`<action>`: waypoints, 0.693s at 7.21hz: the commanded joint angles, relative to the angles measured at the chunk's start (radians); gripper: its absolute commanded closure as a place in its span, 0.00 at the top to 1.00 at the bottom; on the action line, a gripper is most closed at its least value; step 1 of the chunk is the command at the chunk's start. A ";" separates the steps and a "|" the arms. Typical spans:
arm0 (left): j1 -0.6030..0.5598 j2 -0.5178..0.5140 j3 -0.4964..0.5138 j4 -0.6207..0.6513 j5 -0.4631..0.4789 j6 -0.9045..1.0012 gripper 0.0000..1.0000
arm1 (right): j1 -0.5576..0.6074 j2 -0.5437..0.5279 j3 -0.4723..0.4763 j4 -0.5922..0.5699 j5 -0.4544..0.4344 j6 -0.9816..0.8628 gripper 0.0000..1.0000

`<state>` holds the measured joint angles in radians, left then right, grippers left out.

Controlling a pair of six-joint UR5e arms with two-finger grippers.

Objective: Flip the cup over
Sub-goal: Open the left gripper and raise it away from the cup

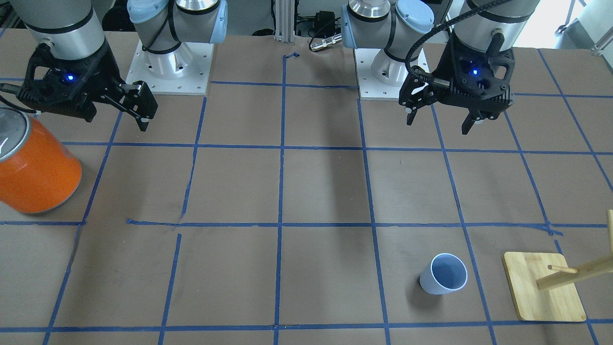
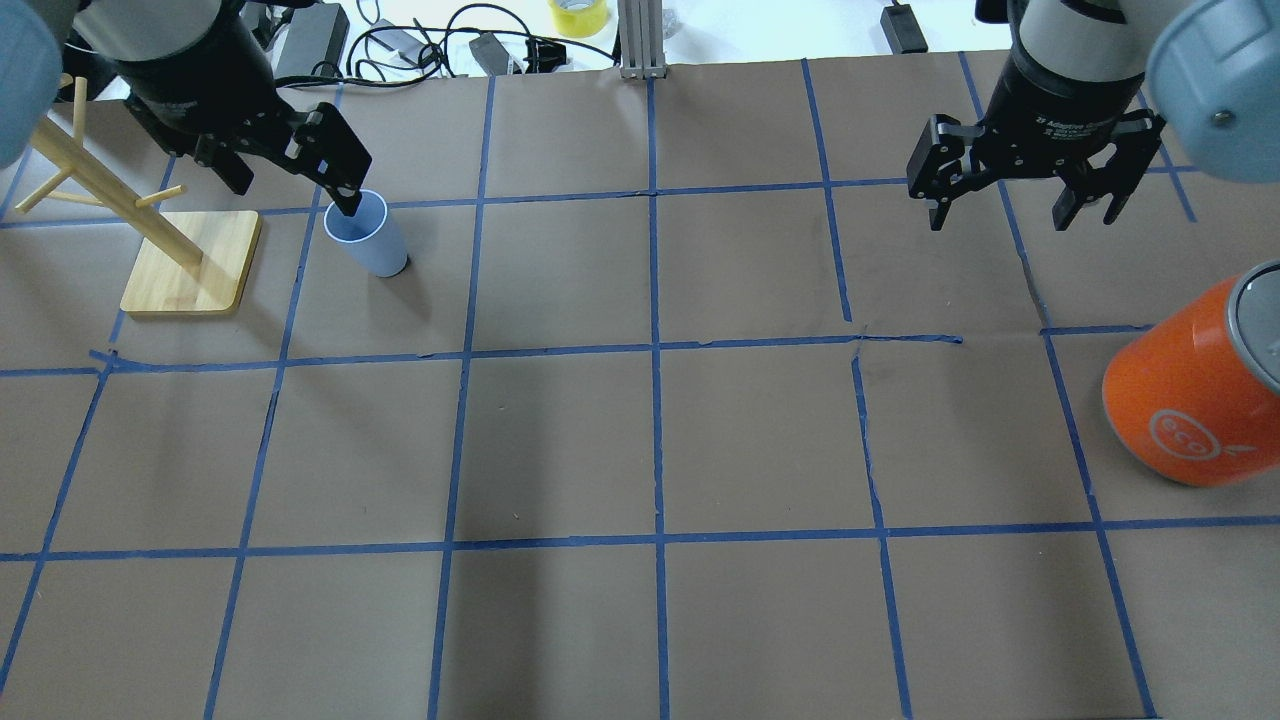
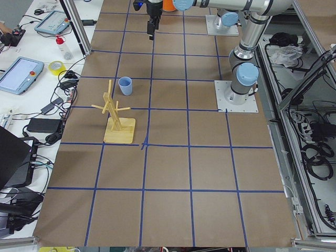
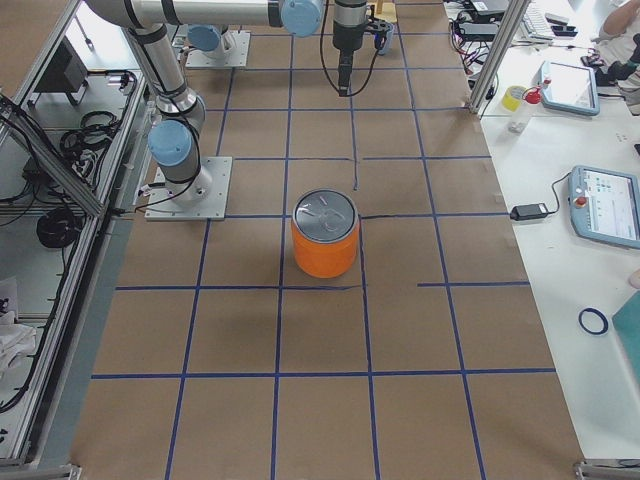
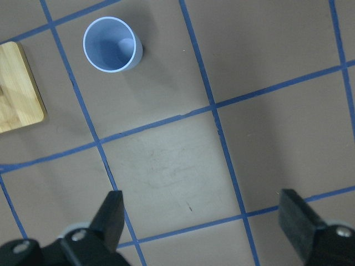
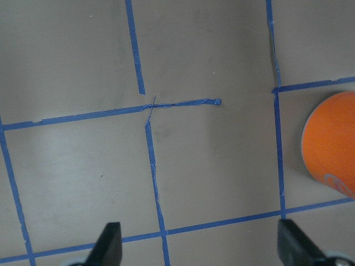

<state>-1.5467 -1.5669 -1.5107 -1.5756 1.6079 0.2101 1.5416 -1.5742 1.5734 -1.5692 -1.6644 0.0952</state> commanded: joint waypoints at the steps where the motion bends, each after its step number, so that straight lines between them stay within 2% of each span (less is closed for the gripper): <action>1: 0.002 0.005 -0.019 0.026 -0.006 -0.102 1.00 | 0.000 0.000 0.002 0.000 0.000 0.000 1.00; 3: 0.004 -0.022 0.036 0.019 -0.005 -0.124 1.00 | 0.000 -0.010 0.002 0.027 0.012 -0.026 1.00; 5: 0.004 -0.024 0.031 0.017 -0.006 -0.123 1.00 | 0.000 -0.013 0.000 0.055 0.021 -0.112 1.00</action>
<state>-1.5433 -1.5887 -1.4806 -1.5573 1.6018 0.0888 1.5416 -1.5854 1.5752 -1.5266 -1.6507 0.0327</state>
